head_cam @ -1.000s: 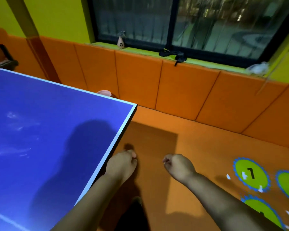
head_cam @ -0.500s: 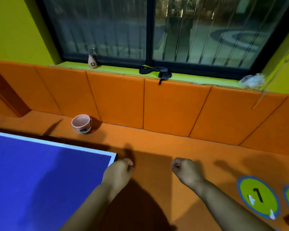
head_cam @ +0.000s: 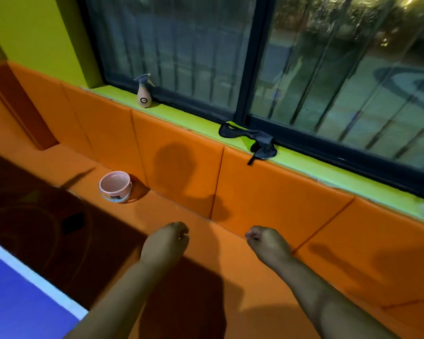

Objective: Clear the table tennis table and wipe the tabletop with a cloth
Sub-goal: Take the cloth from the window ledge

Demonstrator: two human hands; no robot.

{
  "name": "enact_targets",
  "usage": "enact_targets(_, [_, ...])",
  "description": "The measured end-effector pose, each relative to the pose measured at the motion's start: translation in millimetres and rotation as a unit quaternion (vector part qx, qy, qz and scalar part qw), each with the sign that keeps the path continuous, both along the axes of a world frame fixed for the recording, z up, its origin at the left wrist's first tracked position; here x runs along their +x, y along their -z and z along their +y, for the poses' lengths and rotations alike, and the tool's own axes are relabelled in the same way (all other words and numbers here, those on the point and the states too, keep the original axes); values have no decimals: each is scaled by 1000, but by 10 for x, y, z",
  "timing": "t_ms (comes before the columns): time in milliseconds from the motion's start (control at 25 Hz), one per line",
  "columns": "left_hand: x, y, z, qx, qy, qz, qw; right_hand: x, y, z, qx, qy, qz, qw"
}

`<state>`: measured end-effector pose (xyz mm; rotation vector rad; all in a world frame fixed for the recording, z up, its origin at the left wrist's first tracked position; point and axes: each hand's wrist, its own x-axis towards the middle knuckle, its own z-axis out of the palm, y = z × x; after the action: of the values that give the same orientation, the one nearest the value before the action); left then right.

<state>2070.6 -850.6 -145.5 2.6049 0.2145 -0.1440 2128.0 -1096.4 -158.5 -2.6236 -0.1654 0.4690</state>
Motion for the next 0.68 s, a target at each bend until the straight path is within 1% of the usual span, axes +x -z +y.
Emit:
enact_targets(160, [746, 99, -20, 14, -49, 15, 999, 893, 146, -2, -5, -33, 40, 999])
enact_targets(280, [1458, 184, 27, 16, -52, 9, 998, 1595, 218, 42, -1, -38, 43, 998])
enact_targets(480, [2766, 234, 52, 11, -17, -17, 1000, 2743, 150, 19, -5, -7, 35, 999])
enact_targets(600, [3466, 215, 53, 11, 4, -24, 1000, 3362, 97, -37, 25, 32, 6, 999])
enact_targets(680, [3806, 214, 38, 7, 1, -28, 1000, 3679, 85, -83, 18, 63, -25, 998])
